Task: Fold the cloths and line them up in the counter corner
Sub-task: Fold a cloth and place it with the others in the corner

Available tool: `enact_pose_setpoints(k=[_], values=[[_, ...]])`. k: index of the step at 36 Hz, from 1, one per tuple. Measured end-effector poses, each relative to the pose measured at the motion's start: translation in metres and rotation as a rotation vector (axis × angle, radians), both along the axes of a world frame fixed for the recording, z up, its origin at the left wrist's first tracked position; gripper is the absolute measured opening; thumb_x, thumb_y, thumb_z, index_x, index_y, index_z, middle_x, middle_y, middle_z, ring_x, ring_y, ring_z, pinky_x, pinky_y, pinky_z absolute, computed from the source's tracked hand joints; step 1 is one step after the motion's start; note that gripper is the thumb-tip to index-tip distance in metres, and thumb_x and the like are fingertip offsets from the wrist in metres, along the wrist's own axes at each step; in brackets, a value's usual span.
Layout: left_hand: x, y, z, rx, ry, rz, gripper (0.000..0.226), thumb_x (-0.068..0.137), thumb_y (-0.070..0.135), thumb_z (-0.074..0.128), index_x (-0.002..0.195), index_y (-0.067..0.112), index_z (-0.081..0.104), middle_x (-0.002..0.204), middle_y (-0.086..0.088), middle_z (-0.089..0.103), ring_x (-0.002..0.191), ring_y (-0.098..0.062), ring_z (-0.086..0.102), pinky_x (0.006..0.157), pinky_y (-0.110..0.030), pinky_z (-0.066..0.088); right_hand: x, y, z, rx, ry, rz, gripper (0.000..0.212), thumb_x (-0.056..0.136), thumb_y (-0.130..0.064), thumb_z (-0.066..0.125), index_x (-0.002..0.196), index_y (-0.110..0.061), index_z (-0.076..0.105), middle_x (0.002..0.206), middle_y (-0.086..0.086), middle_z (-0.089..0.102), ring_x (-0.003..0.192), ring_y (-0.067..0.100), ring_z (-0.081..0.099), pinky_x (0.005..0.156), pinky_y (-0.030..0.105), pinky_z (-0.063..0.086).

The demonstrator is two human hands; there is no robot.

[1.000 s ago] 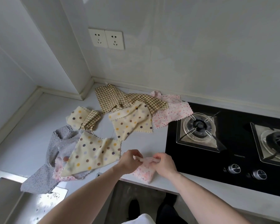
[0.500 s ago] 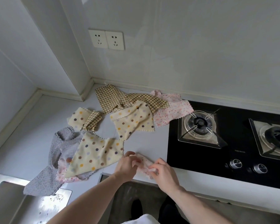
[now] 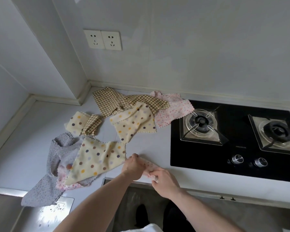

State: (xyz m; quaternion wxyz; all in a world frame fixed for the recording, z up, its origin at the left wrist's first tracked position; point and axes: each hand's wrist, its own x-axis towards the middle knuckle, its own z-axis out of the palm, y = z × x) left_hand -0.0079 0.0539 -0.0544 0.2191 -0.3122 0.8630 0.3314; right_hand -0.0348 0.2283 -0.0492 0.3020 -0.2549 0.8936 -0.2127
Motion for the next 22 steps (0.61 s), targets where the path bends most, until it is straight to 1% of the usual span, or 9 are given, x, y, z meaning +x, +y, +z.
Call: enact_pose_setpoints(k=[2, 4, 6, 8, 12, 14, 16, 18, 22], values=[[0.004, 0.002, -0.002, -0.041, -0.002, 0.019, 0.041, 0.096, 0.026, 0.059, 0.134, 0.017, 0.050, 0.128, -0.005, 0.057, 0.111, -0.022, 0.057, 0.097, -0.034, 0.051, 0.003, 0.006, 0.002, -0.029, -0.014, -0.056, 0.030, 0.091, -0.023, 0.059, 0.117, -0.030, 0.073, 0.129, -0.019, 0.064, 0.115, 0.009, 0.062, 0.096, 0.022, 0.049], [0.008, 0.005, -0.001, -0.035, 0.040, 0.063, 0.034, 0.094, 0.023, 0.059, 0.128, 0.018, 0.058, 0.123, -0.004, 0.059, 0.106, -0.021, 0.059, 0.093, -0.031, 0.052, 0.006, 0.013, 0.005, -0.089, -0.028, -0.197, 0.027, 0.091, -0.031, 0.065, 0.118, -0.030, 0.072, 0.120, -0.018, 0.068, 0.109, 0.006, 0.064, 0.089, 0.016, 0.048], [0.012, 0.007, 0.002, 0.033, 0.119, 0.136, 0.032, 0.094, 0.023, 0.060, 0.126, 0.017, 0.062, 0.123, -0.003, 0.060, 0.103, -0.021, 0.060, 0.087, -0.027, 0.051, 0.008, 0.021, 0.010, -0.173, -0.035, -0.363, 0.027, 0.090, -0.040, 0.070, 0.115, -0.031, 0.070, 0.114, -0.017, 0.068, 0.101, 0.003, 0.065, 0.081, 0.013, 0.049], [0.018, 0.009, 0.012, 0.131, 0.217, 0.194, 0.026, 0.095, 0.023, 0.061, 0.120, 0.017, 0.063, 0.117, -0.002, 0.065, 0.098, -0.019, 0.062, 0.080, -0.025, 0.049, 0.011, 0.030, 0.019, -0.251, -0.042, -0.471, 0.031, 0.087, -0.044, 0.072, 0.117, -0.034, 0.067, 0.116, -0.019, 0.066, 0.100, 0.000, 0.064, 0.080, 0.014, 0.050], [0.029, 0.009, 0.041, 0.367, 0.363, 0.223, 0.014, 0.094, 0.026, 0.066, 0.102, 0.014, 0.061, 0.093, 0.002, 0.069, 0.089, -0.017, 0.066, 0.073, -0.025, 0.050, 0.012, 0.041, 0.030, -0.281, -0.146, -0.522, 0.058, 0.087, -0.045, 0.073, 0.140, -0.035, 0.052, 0.137, -0.016, 0.054, 0.124, 0.005, 0.052, 0.104, 0.029, 0.048], [0.038, 0.009, 0.056, 0.507, 0.417, 0.250, 0.014, 0.094, 0.023, 0.069, 0.097, 0.012, 0.061, 0.086, 0.002, 0.070, 0.082, -0.015, 0.066, 0.069, -0.022, 0.049, 0.012, 0.044, 0.038, -0.300, -0.210, -0.527, 0.072, 0.084, -0.051, 0.075, 0.147, -0.035, 0.044, 0.144, -0.017, 0.048, 0.132, 0.007, 0.046, 0.111, 0.034, 0.045], [0.046, 0.011, 0.075, 0.618, 0.478, 0.266, 0.017, 0.090, 0.022, 0.072, 0.094, 0.010, 0.061, 0.080, 0.004, 0.070, 0.080, -0.017, 0.066, 0.070, -0.026, 0.050, 0.012, 0.047, 0.051, -0.368, -0.272, -0.542, 0.088, 0.072, -0.064, 0.076, 0.149, -0.038, 0.041, 0.146, -0.017, 0.048, 0.134, 0.007, 0.045, 0.111, 0.037, 0.044], [0.051, 0.011, 0.089, 0.691, 0.505, 0.272, 0.025, 0.083, 0.025, 0.073, 0.095, 0.008, 0.061, 0.083, -0.002, 0.072, 0.084, -0.024, 0.068, 0.076, -0.039, 0.056, 0.010, 0.046, 0.065, -0.440, -0.335, -0.536, 0.096, 0.064, -0.070, 0.078, 0.148, -0.041, 0.041, 0.144, -0.020, 0.050, 0.136, 0.004, 0.043, 0.112, 0.038, 0.044], [0.054, 0.018, 0.118, 0.778, 0.548, 0.232, 0.036, 0.081, 0.031, 0.074, 0.100, 0.003, 0.060, 0.096, -0.019, 0.073, 0.094, -0.040, 0.070, 0.088, -0.052, 0.057, 0.004, 0.051, 0.099, -0.550, -0.454, -0.484, 0.086, 0.073, -0.053, 0.084, 0.147, -0.041, 0.041, 0.135, -0.022, 0.060, 0.128, -0.001, 0.053, 0.112, 0.036, 0.043]])
